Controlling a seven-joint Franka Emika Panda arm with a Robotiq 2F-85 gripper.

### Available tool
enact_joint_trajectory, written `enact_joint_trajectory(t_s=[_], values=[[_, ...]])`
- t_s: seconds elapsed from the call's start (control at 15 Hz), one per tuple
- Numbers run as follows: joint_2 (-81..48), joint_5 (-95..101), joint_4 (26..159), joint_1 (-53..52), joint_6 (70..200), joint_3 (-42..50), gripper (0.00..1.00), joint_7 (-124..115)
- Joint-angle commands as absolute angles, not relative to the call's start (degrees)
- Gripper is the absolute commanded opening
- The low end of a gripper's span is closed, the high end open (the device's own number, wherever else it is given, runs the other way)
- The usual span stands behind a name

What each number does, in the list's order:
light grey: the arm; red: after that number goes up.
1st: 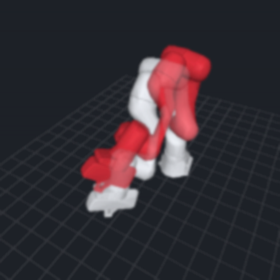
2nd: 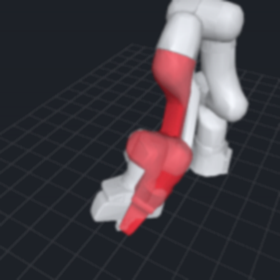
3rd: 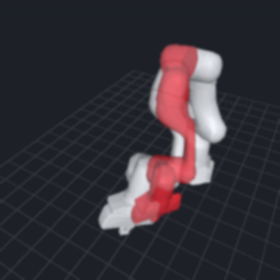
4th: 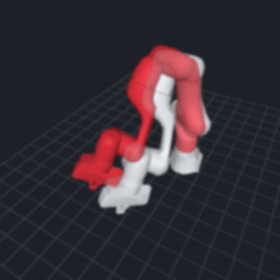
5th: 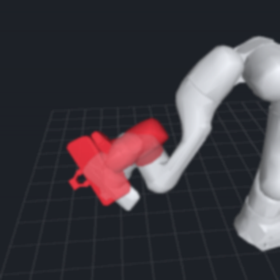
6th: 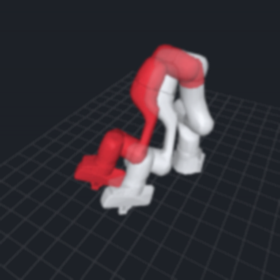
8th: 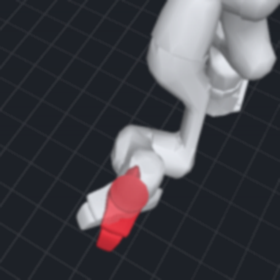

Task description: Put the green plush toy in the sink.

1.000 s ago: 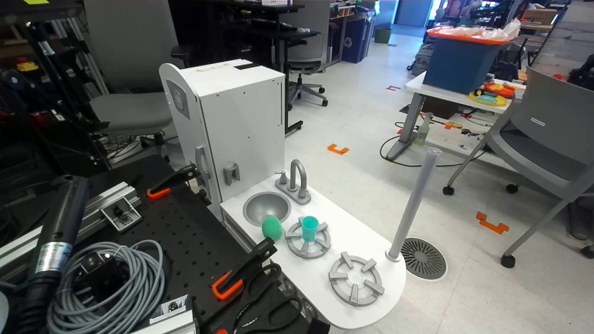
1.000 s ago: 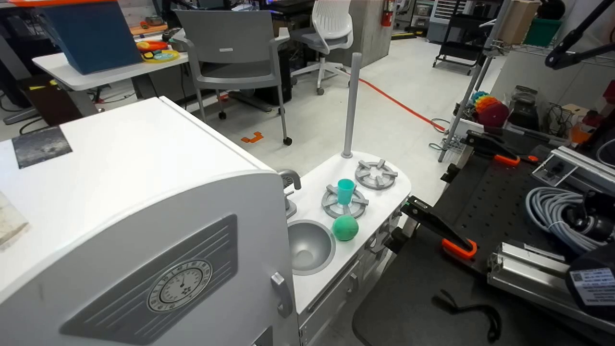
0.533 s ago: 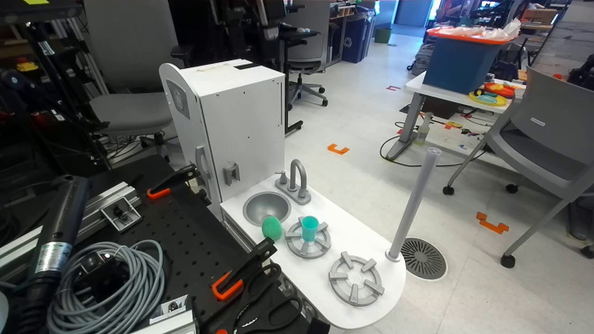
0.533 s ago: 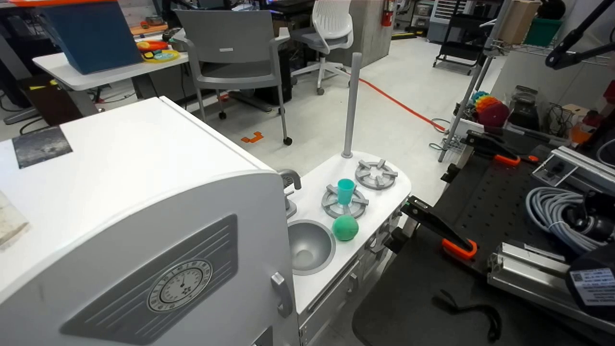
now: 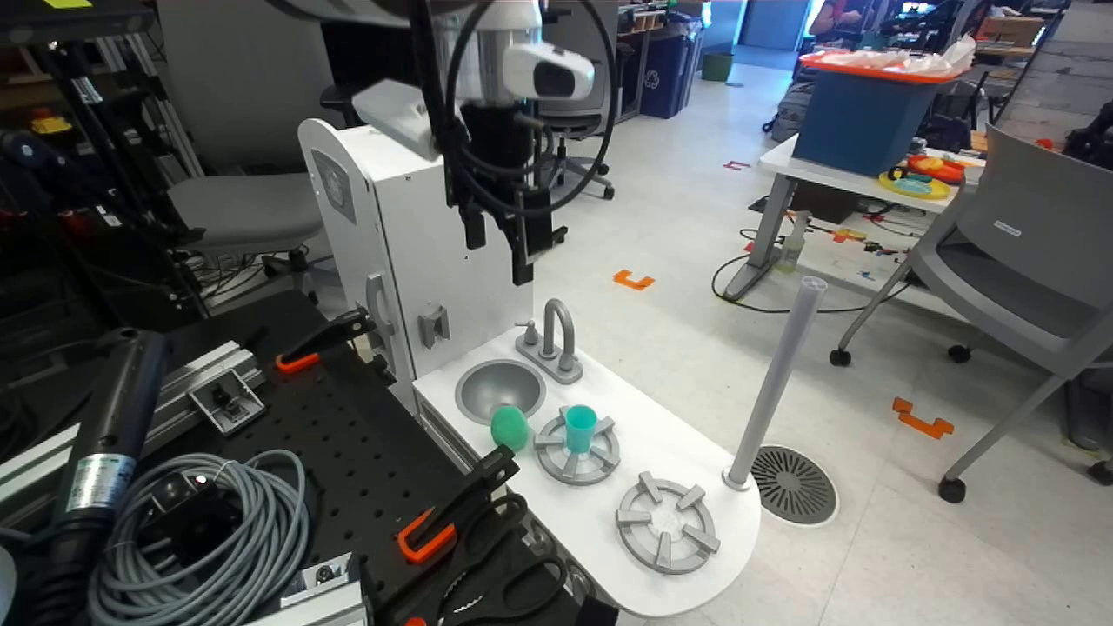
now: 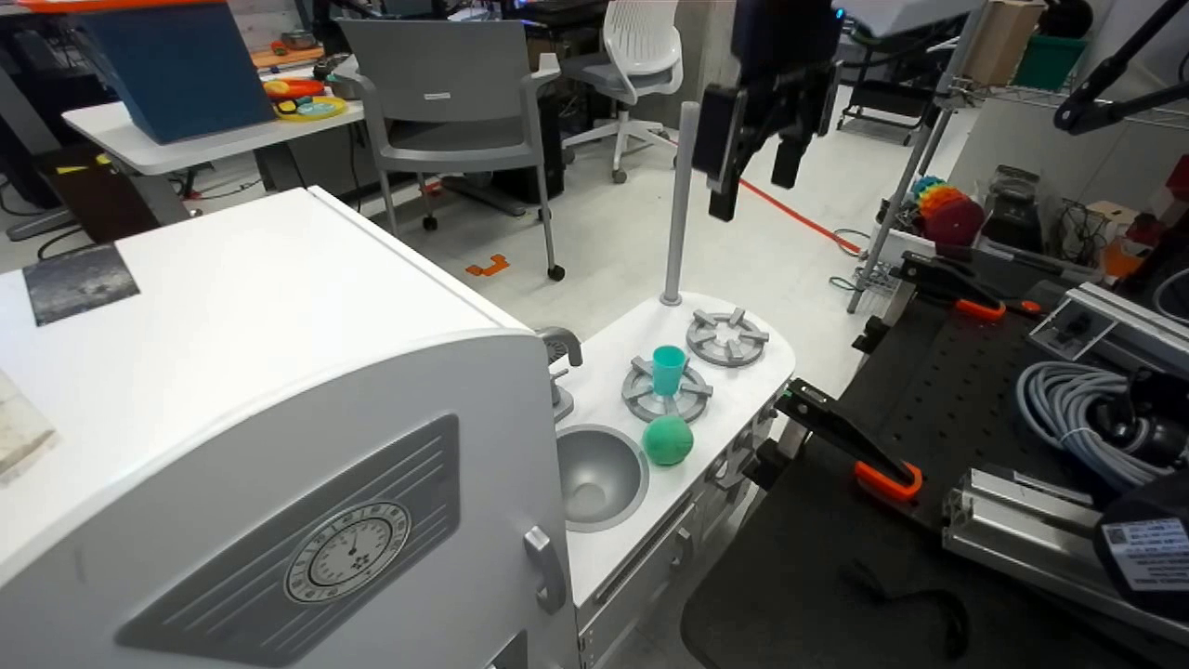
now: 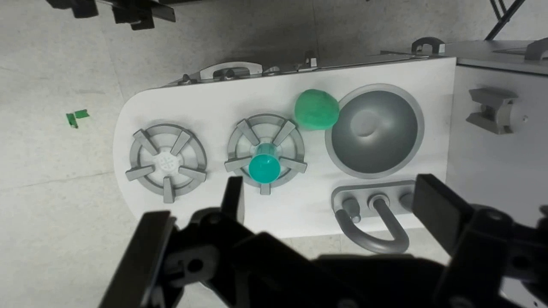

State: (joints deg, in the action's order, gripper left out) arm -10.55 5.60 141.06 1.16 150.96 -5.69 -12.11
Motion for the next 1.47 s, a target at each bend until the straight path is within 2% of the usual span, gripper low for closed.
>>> enact_joint_trajectory(t_s=[0.0, 0.67, 1.4], values=[[-21.47, 5.28, 134.91, -1.78, 154.13, -3.34, 1.0, -11.96], [-47.38, 3.97, 114.69, -7.46, 154.15, 1.52, 1.0, -12.59], [-67.96, 2.38, 93.13, -12.17, 146.07, 2.7, 1.0, -16.24]])
